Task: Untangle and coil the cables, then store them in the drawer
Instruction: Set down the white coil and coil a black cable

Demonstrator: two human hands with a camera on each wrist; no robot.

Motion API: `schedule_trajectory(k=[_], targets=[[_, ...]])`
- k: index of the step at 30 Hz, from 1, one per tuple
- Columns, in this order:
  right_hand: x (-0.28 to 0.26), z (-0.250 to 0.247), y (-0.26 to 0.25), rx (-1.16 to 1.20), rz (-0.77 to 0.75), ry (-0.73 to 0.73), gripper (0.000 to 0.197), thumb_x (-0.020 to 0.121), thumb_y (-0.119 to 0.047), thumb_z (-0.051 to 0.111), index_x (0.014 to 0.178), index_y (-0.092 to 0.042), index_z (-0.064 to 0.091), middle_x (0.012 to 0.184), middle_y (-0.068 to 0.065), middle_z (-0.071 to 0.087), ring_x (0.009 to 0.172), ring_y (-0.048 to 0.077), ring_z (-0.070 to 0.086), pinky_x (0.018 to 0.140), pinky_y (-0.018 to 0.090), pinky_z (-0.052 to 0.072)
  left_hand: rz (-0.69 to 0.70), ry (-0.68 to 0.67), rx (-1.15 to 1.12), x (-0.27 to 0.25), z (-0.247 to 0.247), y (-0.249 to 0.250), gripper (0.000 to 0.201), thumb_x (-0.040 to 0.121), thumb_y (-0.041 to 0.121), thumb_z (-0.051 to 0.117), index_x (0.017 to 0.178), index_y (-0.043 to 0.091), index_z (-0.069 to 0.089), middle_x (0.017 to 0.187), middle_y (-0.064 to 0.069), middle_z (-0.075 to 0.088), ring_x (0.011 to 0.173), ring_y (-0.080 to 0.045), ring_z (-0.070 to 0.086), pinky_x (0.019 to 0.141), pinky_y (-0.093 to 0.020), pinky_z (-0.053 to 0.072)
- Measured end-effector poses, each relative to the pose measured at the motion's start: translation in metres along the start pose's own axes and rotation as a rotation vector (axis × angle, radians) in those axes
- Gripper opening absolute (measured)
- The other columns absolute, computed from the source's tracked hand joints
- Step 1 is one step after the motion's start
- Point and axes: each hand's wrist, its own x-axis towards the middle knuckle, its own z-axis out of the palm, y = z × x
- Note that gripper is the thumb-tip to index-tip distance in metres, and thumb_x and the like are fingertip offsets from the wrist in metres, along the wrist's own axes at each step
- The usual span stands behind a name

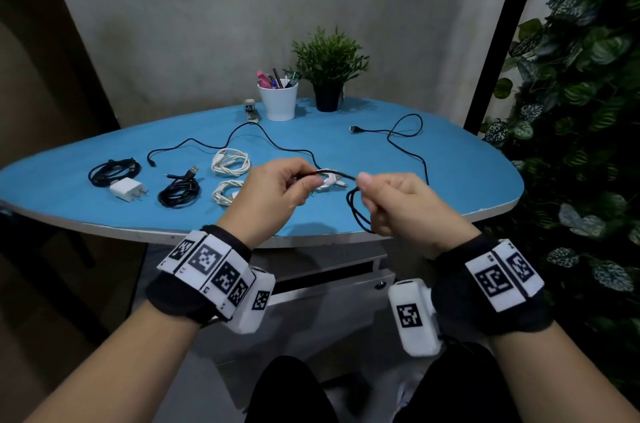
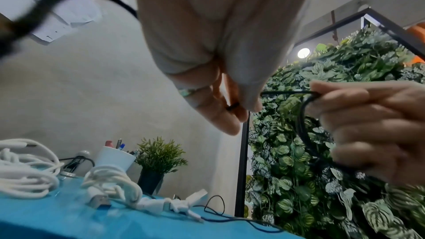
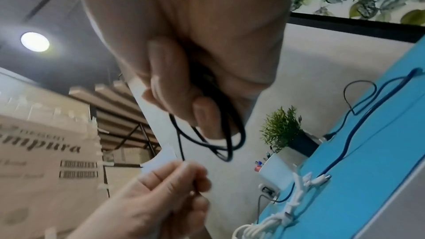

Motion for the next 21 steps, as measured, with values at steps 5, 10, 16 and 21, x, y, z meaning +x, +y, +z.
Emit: schedule_trajectory(k=[5,10,16,21], targets=[[0.004,-0.004,-0.012,0.273,-0.063,0.108,0.040,0.100,-0.030,0.035,0.064,-0.013,0.040,0.055,0.007,0.060,0.034,0.012,0.038,0.045,0.026,0.027,-0.117,-0.188,-0.004,-0.005,0.018,-0.002,0.018,0.092,0.000,0.048,0.084,0.011,0.061,0.076,-0.003,0.060,0.065,-0.014,0.059,0.067,-0.020,0.052],[0.010,0.000,-0.017,0.681,-0.139,0.139,0.032,0.101,-0.023,0.034,0.077,-0.009,0.050,0.113,0.021,0.065,0.087,0.025,0.071,0.067,0.028,0.058,-0.099,-0.421,0.094,-0.012,0.030,0.000,0.022,0.092,0.001,0.045,0.087,0.015,0.061,0.071,0.007,0.060,0.062,-0.015,0.062,0.062,-0.020,0.054],[0.018,-0.003,-0.013,0.529,-0.218,0.339,0.022,0.099,-0.015,0.041,0.083,-0.013,0.057,0.136,0.022,0.050,0.130,0.026,0.046,0.111,0.040,0.034,-0.099,-0.539,0.122,-0.017,0.030,0.004,0.029,0.091,-0.002,0.038,0.088,0.022,0.055,0.072,0.004,0.061,0.050,-0.003,0.063,0.055,-0.017,0.051],[0.022,-0.004,0.000,-0.261,-0.296,0.399,0.019,0.098,-0.015,0.045,0.089,-0.010,0.061,0.113,-0.003,0.061,0.115,-0.010,0.044,0.093,0.011,0.036,-0.078,-0.602,0.196,-0.016,0.025,0.004,0.021,0.094,0.015,0.050,0.079,0.028,0.054,0.070,0.007,0.062,0.064,-0.015,0.068,0.068,-0.030,0.057]])
